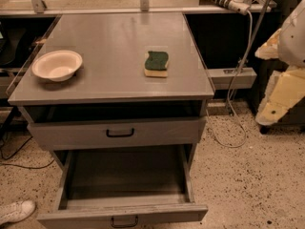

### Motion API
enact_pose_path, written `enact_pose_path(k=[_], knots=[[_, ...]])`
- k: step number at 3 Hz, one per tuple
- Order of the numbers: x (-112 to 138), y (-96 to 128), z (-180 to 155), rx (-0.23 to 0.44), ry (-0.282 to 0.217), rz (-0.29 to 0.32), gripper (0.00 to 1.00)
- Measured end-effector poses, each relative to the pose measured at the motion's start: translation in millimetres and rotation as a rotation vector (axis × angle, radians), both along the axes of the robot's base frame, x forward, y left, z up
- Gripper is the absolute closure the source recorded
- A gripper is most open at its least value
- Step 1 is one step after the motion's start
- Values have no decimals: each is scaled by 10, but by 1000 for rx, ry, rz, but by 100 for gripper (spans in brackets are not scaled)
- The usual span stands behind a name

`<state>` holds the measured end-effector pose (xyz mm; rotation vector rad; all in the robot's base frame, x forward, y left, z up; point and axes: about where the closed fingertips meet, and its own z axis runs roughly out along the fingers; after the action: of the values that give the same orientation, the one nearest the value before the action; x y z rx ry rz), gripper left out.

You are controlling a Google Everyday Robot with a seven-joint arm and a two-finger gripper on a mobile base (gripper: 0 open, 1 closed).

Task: Close middle drawer

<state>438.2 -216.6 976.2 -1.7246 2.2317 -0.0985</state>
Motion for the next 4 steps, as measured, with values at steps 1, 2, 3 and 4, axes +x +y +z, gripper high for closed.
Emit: enact_pose_path(k=[1, 2, 3, 4], knots=[[0, 0, 0, 0, 0, 0, 42], [0, 0, 0, 0, 0, 0, 65], [0, 0, 0, 0, 0, 0, 89], [0, 0, 0, 0, 0, 0, 100]])
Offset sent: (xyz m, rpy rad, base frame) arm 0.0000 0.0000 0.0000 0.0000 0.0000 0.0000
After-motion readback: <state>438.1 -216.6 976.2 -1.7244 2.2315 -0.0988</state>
